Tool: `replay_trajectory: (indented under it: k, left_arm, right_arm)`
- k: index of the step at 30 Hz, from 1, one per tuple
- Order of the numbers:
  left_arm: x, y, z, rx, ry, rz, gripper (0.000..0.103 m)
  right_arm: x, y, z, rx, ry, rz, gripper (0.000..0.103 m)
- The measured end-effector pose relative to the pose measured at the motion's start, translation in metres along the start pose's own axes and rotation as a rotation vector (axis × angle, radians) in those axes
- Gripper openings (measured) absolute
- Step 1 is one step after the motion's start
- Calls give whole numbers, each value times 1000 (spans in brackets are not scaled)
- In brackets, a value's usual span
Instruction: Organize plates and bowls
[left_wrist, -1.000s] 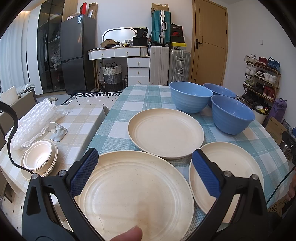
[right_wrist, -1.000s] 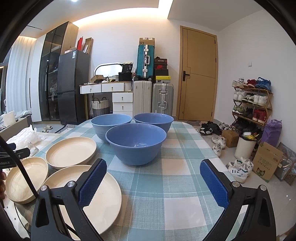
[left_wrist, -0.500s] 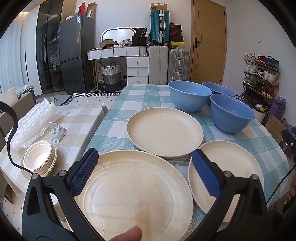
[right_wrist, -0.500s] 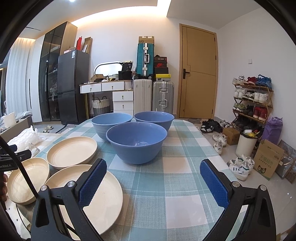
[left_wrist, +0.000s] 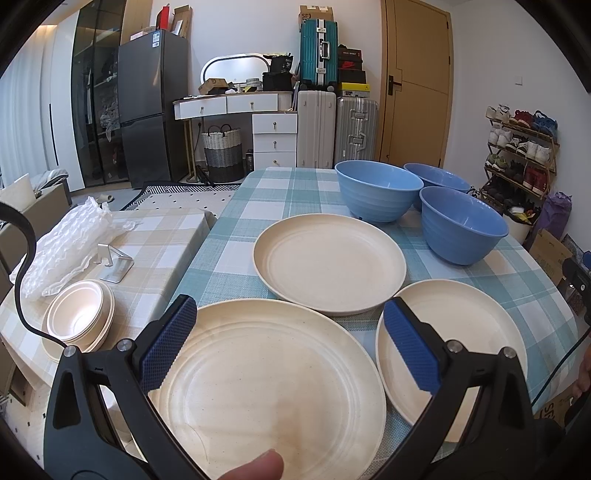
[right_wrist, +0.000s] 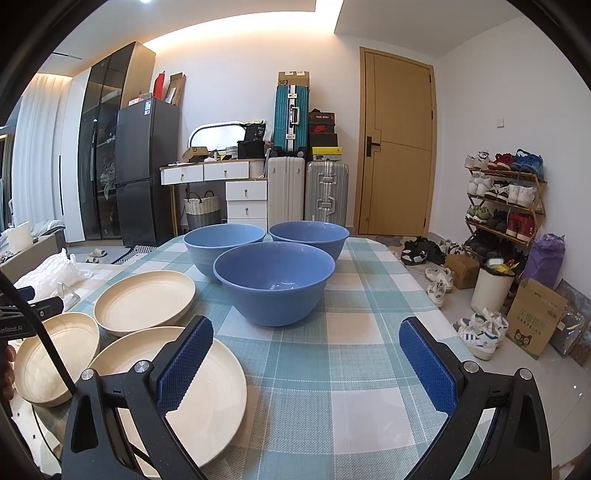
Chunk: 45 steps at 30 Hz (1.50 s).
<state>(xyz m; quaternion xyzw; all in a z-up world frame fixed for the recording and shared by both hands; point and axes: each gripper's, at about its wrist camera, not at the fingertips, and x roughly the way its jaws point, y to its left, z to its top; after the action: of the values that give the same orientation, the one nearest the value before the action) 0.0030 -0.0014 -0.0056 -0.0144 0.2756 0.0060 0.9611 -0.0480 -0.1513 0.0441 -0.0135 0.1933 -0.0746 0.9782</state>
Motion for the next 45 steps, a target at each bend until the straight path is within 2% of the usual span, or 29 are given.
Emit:
replay_trajectory:
  k: [16, 18, 20, 25, 27, 31, 34, 45]
  left_arm:
    - [0, 0, 0, 0, 0, 1, 101]
    - [0, 0, 0, -4, 1, -7, 101]
    - [-2, 2, 1, -14, 3, -22, 101]
    - [-9, 18, 7, -10, 13, 7, 101]
    - [-13, 30, 10, -18, 17, 29, 101]
    - [-18, 62, 14, -73, 33, 46, 101]
    - [-20, 81, 15, -102, 38, 63, 101]
    - [-21, 127, 14, -136, 72, 103, 101]
  right_arm:
    - [-2, 3, 2, -45, -7, -3, 103]
    - [-1, 3, 3, -38, 27, 4, 103]
    - [0, 4, 5, -34, 40, 27, 103]
    - [9, 22, 16, -71, 55, 121, 103]
    - [12, 34, 20, -102, 25, 158, 103]
    - [20, 56, 27, -137, 25, 226, 103]
    - [27, 75, 32, -175, 9, 240, 103]
    - [47, 98, 44, -164, 104, 364, 103]
